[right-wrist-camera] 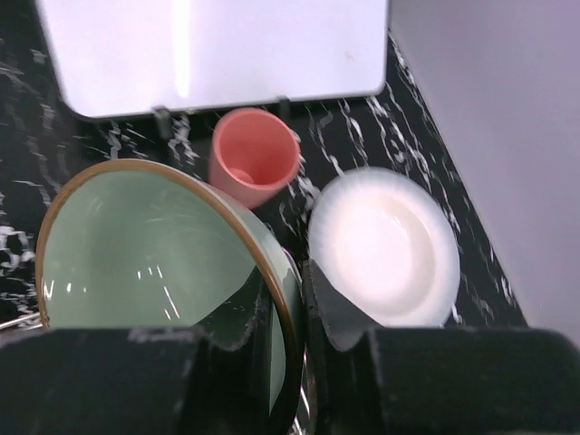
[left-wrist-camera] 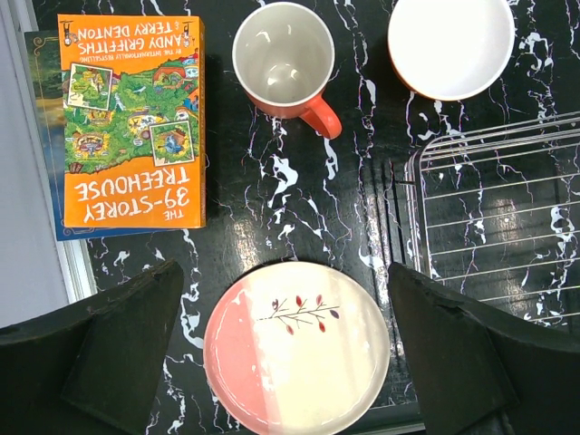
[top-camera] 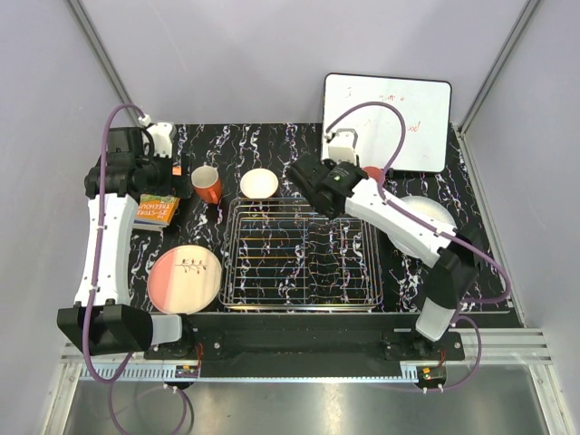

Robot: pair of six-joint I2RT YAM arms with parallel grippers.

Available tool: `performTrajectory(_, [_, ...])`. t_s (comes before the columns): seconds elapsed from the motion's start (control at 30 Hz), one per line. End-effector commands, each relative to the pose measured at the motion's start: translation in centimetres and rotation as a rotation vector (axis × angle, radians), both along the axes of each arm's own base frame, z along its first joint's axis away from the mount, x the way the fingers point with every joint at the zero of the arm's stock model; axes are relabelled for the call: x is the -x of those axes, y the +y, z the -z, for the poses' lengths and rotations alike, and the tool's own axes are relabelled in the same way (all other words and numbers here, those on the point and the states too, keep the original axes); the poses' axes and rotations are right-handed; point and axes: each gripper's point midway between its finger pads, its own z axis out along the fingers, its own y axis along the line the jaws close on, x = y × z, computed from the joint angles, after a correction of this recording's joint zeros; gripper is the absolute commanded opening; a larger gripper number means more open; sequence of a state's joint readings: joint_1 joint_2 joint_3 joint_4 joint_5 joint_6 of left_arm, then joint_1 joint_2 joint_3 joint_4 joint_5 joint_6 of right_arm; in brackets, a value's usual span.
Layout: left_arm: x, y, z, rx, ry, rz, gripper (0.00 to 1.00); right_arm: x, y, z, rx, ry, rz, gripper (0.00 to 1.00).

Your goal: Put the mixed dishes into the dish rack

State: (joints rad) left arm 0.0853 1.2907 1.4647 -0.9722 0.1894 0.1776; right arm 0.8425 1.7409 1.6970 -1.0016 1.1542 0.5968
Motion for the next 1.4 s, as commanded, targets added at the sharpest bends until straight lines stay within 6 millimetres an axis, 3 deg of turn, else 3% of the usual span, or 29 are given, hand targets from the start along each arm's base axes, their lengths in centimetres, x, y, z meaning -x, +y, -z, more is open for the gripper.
performTrajectory(0.0, [-0.4,0.0,-2.6,-0.015,-0.086,0.010,0.99,4.3,-5.9,0.3,0.128,0.029,0.213,0.00])
performTrajectory(0.17, [-0.4,-0.4,-2.0,0.005,-0.067,0.023,0.99,7.4,-6.9,4.1,0.104,0.123,0.228,0.00])
performTrajectory(0.4, [-0.6,-0.4,-1.9,0.009,-0.062,0.024,0.99,10.0,-8.4,5.0,0.101,0.205,0.214,0.00])
performTrajectory(0.57, [-0.9,-0.6,-1.7,0.025,-0.052,0.022,0.99,11.6,-9.8,4.1,0.110,0.229,0.177,0.00])
performTrajectory(0.7, [-1.1,-1.2,-1.7,0.055,-0.047,0.029,0.99,12.7,-10.6,5.6,0.204,0.341,0.143,0.00])
performTrajectory(1.13, [-1.1,-1.6,-2.4,0.039,-0.043,0.046,0.99,11.2,-8.7,8.6,0.426,0.424,0.107,0.00])
performTrajectory(1.37, [-1.1,-2.0,-1.7,0.054,-0.018,0.062,0.99,11.1,-7.8,9.6,0.486,0.453,0.081,0.00])
